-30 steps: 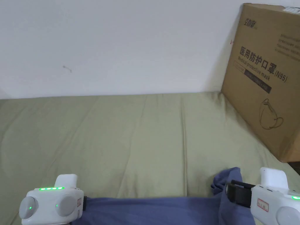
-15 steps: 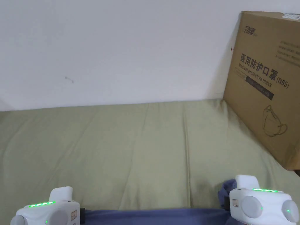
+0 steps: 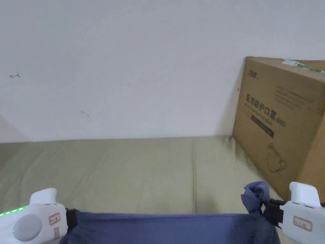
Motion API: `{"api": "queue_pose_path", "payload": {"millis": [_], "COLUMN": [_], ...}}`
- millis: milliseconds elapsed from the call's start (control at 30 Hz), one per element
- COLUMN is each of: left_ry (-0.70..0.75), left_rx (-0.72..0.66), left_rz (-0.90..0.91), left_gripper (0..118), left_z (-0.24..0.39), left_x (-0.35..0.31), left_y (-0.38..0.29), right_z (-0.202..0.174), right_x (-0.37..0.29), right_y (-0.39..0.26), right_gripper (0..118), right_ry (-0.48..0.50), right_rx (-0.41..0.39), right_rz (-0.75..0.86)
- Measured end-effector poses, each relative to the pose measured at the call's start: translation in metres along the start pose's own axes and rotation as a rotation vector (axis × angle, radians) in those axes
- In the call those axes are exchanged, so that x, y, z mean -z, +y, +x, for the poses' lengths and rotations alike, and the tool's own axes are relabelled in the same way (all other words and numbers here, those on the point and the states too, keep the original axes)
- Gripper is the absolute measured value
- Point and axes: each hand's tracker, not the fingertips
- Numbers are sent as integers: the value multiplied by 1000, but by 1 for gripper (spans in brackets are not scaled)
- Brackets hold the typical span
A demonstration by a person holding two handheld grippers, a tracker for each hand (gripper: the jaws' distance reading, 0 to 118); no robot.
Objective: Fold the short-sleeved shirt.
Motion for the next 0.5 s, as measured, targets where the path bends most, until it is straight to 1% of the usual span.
{"api": "queue_pose_path", "payload": {"millis": [100,400,500], "left_ry": [-20,-101,-81], "left_rx": [52,123,180], "left_rz": [112,469,563], "left_gripper": [5,5,5], "left_z": [13,55,69], "left_x": [-67,-272,-326], "left_y": [26,103,118], "right_z": [-17,-79,-96], "right_x": [-56,-224,-268], "right_y": [27,113,138], "right_gripper": [3,3,3], "right_ry": [41,101,123], "right_rx": [-18,-144,-167], "right_rz": [100,438,526]}}
